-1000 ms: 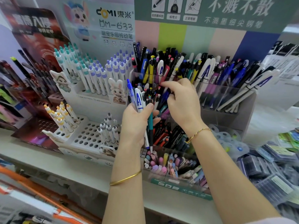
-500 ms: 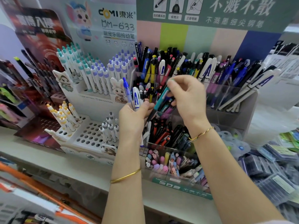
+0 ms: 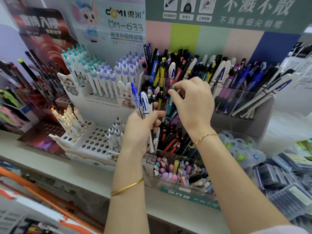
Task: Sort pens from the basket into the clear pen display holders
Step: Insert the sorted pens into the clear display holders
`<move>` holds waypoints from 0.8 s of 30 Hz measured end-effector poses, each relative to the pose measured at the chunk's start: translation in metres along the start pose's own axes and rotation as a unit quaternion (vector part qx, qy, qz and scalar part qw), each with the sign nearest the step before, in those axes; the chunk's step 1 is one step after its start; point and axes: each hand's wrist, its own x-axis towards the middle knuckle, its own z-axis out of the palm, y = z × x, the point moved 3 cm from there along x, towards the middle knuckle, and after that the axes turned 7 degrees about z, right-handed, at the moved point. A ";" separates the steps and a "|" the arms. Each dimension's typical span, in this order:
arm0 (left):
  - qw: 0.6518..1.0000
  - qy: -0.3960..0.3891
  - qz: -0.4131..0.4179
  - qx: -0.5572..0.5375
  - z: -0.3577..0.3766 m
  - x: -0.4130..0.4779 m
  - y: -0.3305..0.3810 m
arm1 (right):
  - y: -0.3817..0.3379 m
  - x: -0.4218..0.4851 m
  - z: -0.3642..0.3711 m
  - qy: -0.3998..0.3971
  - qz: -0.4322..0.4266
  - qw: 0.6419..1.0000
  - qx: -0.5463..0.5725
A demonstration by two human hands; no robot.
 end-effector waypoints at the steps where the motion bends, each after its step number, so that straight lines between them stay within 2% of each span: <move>1: 1.000 -0.014 -0.006 -0.013 0.000 0.000 0.000 | 0.001 0.002 0.001 -0.020 0.009 0.999 -0.031; 4: 0.998 -0.046 -0.015 -0.028 0.001 -0.001 0.000 | 0.003 0.005 0.001 -0.100 0.030 0.989 -0.106; 8: 0.997 -0.070 -0.015 -0.025 0.004 -0.001 0.000 | 0.003 0.006 0.001 -0.138 0.012 0.978 -0.153; 12: 0.994 -0.106 -0.010 -0.003 0.010 -0.002 0.001 | 0.001 0.002 -0.011 -0.084 0.032 0.995 0.045; 14: 0.993 -0.114 -0.011 -0.006 0.012 -0.002 0.000 | -0.007 0.000 -0.011 -0.156 0.023 0.983 0.097; 16: 0.993 -0.120 -0.009 -0.007 0.014 -0.002 0.000 | -0.012 -0.003 -0.007 -0.253 0.017 0.963 0.095; 18: 0.991 -0.134 -0.011 -0.016 0.016 -0.003 0.000 | -0.009 -0.003 -0.004 -0.294 0.043 0.947 0.126; 20: 0.989 -0.138 -0.023 -0.042 0.017 -0.003 0.000 | -0.003 -0.001 -0.002 -0.274 0.095 0.935 0.204; 21: 0.989 -0.132 -0.031 -0.060 0.016 -0.003 -0.001 | 0.000 0.000 -0.003 -0.234 0.117 0.935 0.241; 24: 0.997 -0.066 -0.029 -0.035 0.006 0.001 -0.002 | 0.007 0.006 -0.016 -0.054 0.137 0.942 0.301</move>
